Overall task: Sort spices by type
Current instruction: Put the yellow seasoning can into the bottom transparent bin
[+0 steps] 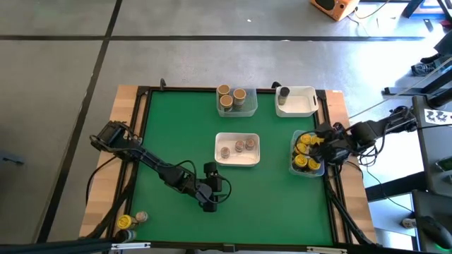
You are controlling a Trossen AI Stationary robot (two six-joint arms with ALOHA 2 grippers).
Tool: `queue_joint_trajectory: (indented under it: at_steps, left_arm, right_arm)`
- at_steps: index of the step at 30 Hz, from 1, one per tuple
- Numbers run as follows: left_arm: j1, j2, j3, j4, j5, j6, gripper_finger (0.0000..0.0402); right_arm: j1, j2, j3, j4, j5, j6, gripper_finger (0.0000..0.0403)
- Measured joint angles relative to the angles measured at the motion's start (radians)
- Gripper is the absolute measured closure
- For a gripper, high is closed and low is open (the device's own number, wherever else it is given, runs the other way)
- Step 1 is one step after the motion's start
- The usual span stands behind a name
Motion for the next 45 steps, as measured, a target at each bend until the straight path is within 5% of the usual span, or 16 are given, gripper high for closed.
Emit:
queue_joint_trajectory:
  at_steps: [21,45]
  left_arm:
    - [0.000,0.000,0.000,-0.003,0.000,-0.005,0.0116]
    - [0.000,0.000,0.000,-0.003,0.001,-0.005,0.0116]
  right_arm:
    - [0.000,0.290,0.005,-0.004,-0.027,0.072,0.0155]
    - [0.000,0.295,0.004,0.000,-0.026,0.069,0.0152]
